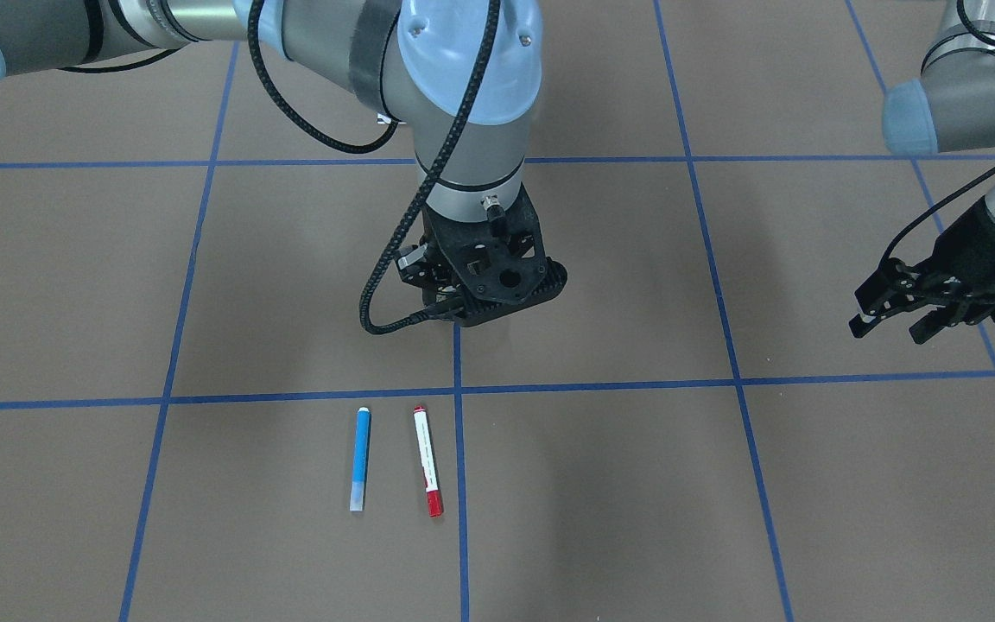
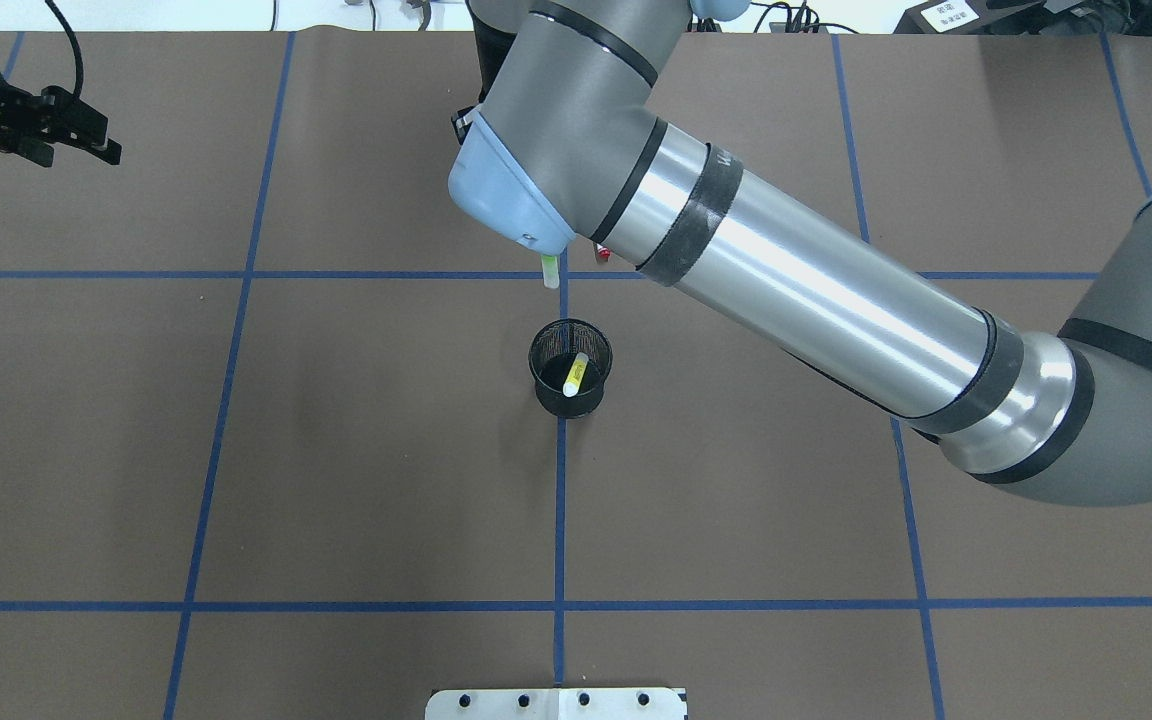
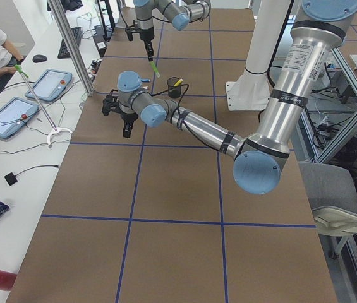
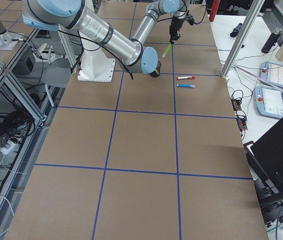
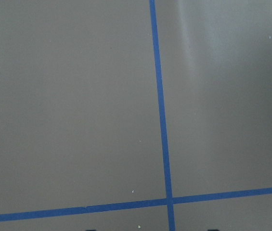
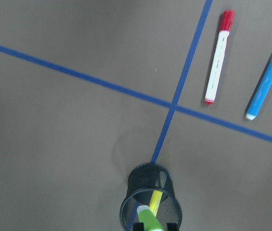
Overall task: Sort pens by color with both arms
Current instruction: 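Lift the green pen out and carry it farther from the robot, then lay the green pen beside the white marker and open the right gripper, then withdraw the right arm while the left gripper reaches over the cup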
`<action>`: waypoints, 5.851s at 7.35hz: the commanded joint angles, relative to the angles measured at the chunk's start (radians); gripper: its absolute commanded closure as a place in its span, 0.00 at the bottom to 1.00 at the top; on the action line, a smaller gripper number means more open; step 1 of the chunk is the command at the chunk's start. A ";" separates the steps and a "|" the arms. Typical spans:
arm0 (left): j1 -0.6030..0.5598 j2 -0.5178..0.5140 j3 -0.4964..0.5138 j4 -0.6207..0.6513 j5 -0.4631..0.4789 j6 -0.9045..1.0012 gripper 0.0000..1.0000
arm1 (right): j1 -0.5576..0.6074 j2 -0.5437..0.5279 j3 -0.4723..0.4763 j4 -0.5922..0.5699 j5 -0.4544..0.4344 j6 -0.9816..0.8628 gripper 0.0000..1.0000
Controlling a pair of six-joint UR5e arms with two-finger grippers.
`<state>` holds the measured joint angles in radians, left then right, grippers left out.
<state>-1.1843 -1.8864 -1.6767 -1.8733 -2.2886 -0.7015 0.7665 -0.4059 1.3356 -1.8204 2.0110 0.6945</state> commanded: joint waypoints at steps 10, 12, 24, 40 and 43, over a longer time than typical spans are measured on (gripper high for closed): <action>0.002 -0.005 0.000 -0.001 -0.003 -0.006 0.17 | -0.293 -0.105 -0.376 0.871 -1.178 0.232 1.00; 0.002 -0.005 0.000 -0.001 -0.003 -0.007 0.17 | -0.294 -0.080 -0.421 0.872 -1.175 0.149 1.00; 0.005 -0.010 0.008 -0.001 -0.002 -0.004 0.17 | -0.329 -0.183 -0.242 0.869 -1.089 0.077 0.37; 0.827 -0.444 -0.144 0.330 0.906 -0.733 0.01 | 0.287 -0.804 0.406 0.454 -0.018 0.214 0.02; 0.839 -0.563 0.024 0.318 0.908 -0.734 0.15 | 0.318 -0.830 0.357 0.451 0.088 0.048 0.02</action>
<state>-0.3487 -2.4025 -1.7198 -1.5514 -1.3837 -1.4343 1.0712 -1.2292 1.7132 -1.3711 2.0293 0.7996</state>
